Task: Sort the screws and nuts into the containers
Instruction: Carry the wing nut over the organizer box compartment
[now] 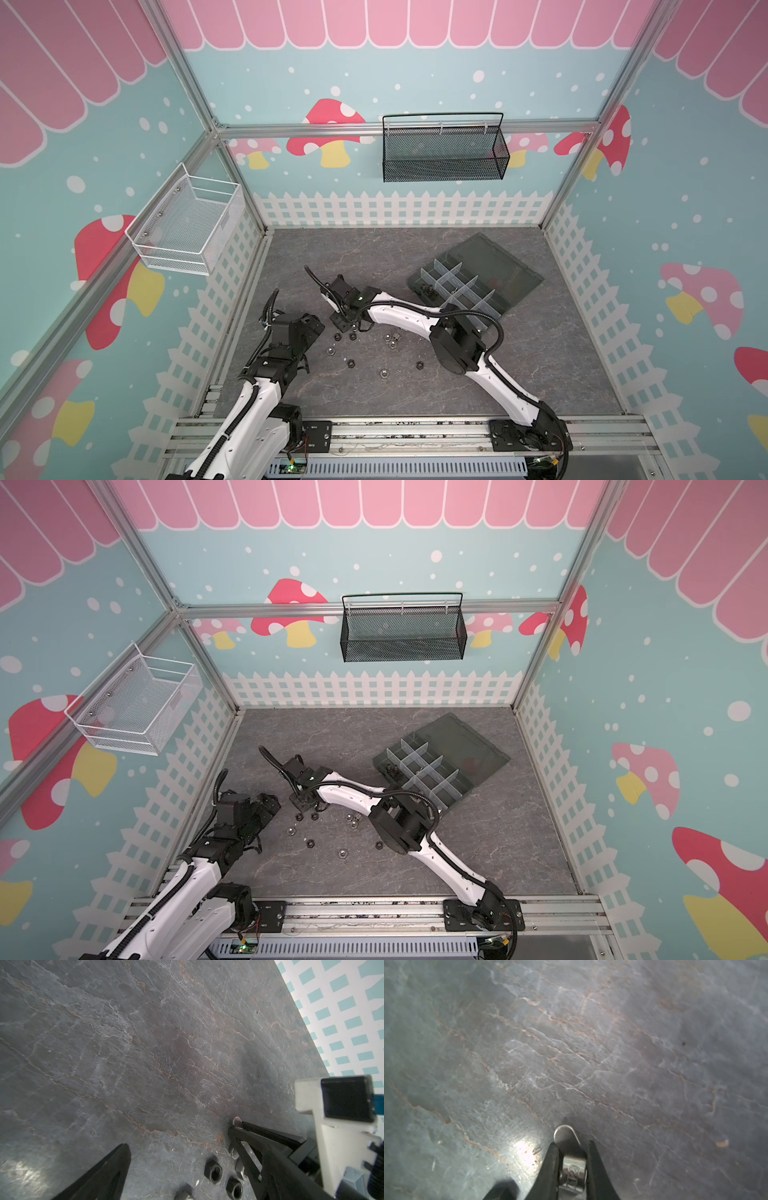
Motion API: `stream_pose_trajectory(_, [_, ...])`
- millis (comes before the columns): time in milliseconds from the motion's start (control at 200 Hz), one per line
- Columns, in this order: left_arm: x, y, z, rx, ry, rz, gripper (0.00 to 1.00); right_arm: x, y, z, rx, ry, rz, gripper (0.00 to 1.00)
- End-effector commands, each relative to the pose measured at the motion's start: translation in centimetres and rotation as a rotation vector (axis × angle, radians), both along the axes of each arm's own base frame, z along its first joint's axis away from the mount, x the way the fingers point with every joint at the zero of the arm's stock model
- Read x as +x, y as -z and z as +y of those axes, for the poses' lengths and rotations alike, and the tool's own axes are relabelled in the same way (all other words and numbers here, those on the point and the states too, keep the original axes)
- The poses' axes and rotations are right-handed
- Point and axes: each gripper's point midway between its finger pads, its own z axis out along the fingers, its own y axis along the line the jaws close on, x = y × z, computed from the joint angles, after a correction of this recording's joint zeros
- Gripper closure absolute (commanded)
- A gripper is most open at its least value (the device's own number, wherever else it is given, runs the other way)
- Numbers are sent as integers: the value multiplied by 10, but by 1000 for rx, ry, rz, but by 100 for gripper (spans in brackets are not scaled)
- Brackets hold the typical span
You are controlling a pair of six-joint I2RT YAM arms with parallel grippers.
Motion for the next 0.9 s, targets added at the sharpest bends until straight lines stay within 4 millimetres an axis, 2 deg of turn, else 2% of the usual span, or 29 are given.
stream_pose_trajectory(0, [4,-6,0,-20,-13,-19,0,-15,27,-31,-132,15,70,93])
stream_pose_trajectory(225, [2,-4,1,-20,-16,-16,0,-12,9,-31,-103,42,61,100])
stream_pose_trajectory(405, [4,-4,1,-15,-11,-12,0,-4,-15,-45,-73,94,36,100])
stream_pose_trajectory(655, [12,-11,-2,-18,5,-37,0,13,-69,-64,63,169,-14,100])
stream_pose_trajectory(740, [15,-14,-4,-18,14,-40,0,20,-85,-76,91,201,-34,100])
stream_pose_trajectory(896, [20,-16,-9,-35,38,-48,0,37,-107,-118,105,296,-70,100])
